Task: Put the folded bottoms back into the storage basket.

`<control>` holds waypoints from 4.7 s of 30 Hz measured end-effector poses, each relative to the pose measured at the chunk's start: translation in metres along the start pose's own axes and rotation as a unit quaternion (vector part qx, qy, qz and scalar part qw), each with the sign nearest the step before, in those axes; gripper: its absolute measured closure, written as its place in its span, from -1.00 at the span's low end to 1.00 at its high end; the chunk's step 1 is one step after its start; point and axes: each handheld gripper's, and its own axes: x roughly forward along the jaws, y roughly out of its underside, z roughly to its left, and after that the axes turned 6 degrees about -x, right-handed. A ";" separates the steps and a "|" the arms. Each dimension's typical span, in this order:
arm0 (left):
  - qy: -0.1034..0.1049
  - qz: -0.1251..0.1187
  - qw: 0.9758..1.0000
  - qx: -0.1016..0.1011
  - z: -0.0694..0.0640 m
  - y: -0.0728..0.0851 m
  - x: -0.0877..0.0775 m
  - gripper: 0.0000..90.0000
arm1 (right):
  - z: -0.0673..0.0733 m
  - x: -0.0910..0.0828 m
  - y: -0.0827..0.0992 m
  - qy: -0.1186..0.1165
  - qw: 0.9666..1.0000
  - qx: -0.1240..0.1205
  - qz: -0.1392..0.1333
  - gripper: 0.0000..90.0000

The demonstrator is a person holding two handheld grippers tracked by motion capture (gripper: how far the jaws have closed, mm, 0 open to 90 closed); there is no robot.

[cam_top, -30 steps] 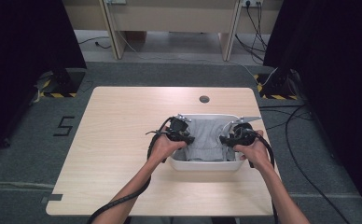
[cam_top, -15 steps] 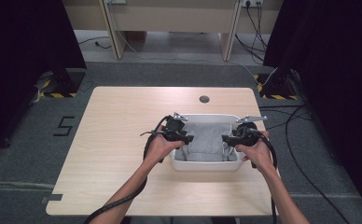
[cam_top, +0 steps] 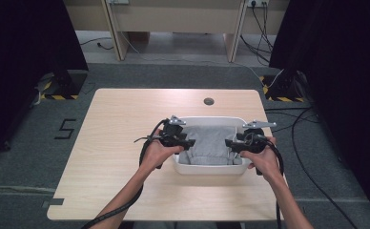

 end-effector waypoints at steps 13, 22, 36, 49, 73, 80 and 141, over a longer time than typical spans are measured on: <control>0.017 -0.016 1.000 -0.003 -0.005 0.009 -0.016 -0.11 | 0.011 -0.009 0.005 -0.009 1.000 0.003 -0.016 -0.20; 0.023 -0.020 0.999 0.009 -0.010 0.018 -0.030 -0.26 | 0.015 -0.023 0.009 -0.013 0.999 0.018 -0.031 -0.27; 0.028 -0.029 0.999 0.012 -0.009 0.034 -0.050 -0.31 | 0.024 -0.036 0.017 -0.015 0.999 0.006 -0.043 -0.28; 0.024 -0.037 0.999 0.014 -0.008 0.048 -0.061 -0.35 | 0.035 -0.045 0.021 -0.017 0.998 -0.008 -0.054 -0.29; 0.019 -0.050 0.998 0.015 -0.005 0.082 -0.079 -0.37 | 0.056 -0.059 0.043 -0.011 0.998 -0.026 -0.062 -0.30; 0.013 -0.050 0.999 0.007 0.003 0.096 -0.083 -0.37 | 0.058 -0.067 0.054 -0.008 0.998 -0.024 -0.064 -0.31; -0.061 -0.040 0.997 -0.015 0.046 0.210 -0.079 -0.55 | 0.047 -0.055 0.156 0.027 1.000 0.008 -0.001 -0.56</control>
